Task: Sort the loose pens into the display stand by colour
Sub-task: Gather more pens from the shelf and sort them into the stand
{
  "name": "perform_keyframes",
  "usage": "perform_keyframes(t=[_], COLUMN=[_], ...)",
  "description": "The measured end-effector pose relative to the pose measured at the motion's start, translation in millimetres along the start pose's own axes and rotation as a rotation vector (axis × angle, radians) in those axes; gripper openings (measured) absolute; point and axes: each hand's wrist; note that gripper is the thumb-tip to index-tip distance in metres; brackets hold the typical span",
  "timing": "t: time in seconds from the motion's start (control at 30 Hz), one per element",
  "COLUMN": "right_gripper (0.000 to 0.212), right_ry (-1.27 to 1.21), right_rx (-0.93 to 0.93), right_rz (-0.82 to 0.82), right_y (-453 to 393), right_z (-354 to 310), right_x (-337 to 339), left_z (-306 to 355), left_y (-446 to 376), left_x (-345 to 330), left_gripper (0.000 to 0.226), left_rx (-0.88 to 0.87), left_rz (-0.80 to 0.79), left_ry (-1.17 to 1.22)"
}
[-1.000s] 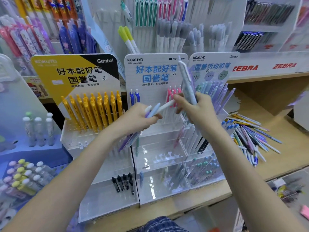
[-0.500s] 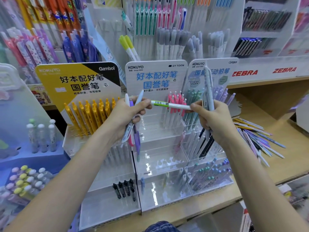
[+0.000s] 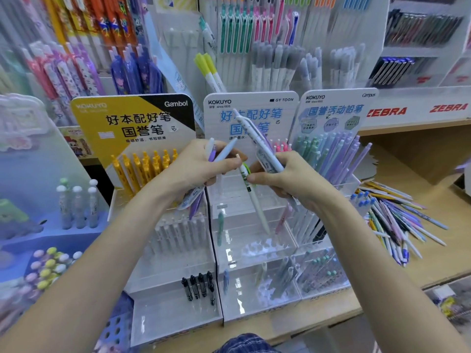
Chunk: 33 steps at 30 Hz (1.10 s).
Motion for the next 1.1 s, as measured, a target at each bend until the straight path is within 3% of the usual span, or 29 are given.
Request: perform_keyframes(t=[0.17, 0.27, 0.33, 0.5, 0.63, 0.83, 0.97, 1.1], right_gripper=[0.015, 0.024, 0.026, 0.021, 0.017, 0.024, 0.021, 0.024], right_ry=[0.04, 0.173, 0.215, -0.007, 0.255, 0.576, 0.619, 0.578], right_rx=[0.047, 0.032, -0.018, -0.049, 0.109, 0.238, 0.264, 0.314], right_rz=[0.199, 0.291, 0.305, 0.494, 0.695, 0.666, 0.623, 0.711], right_y=[-3.3, 1.8, 6.5, 9.2, -4.8, -29.3, -36.1, -36.9], right_z=[4.5, 16.4, 28.7, 37.2, 26.5, 28.6, 29.3, 20.3], right_x=[0.7, -0.3, -6.3, -12.0, -10.6, -36.1, -42.6, -34.7], left_z=[-16.9, -40.0, -54.6, -66.7, -65.9, -62.2, -61.1, -64.0], left_y=[6.6, 14.2, 18.4, 21.5, 16.6, 15.0, 13.6, 13.4], left_x=[17.0, 22.8, 18.4, 8.6, 5.6, 6.3, 4.6, 4.4], left_gripper=[0.008, 0.015, 0.02, 0.022, 0.026, 0.019, 0.019, 0.027], left_rx=[-0.055, -0.027, 0.027, 0.024, 0.114, 0.129, 0.164, 0.165], left_rz=[0.169, 0.104, 0.058, 0.11, 0.067, 0.063, 0.059, 0.061], left_ry=[-0.249, -0.676, -0.812, -0.844, -0.88, -0.844, -0.843, -0.848])
Point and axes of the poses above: each hand's wrist, its own y-axis away from the middle knuckle, its own x-axis out of the back of the hand, z = x × y, and after that the axes turned 7 degrees about x, right-handed
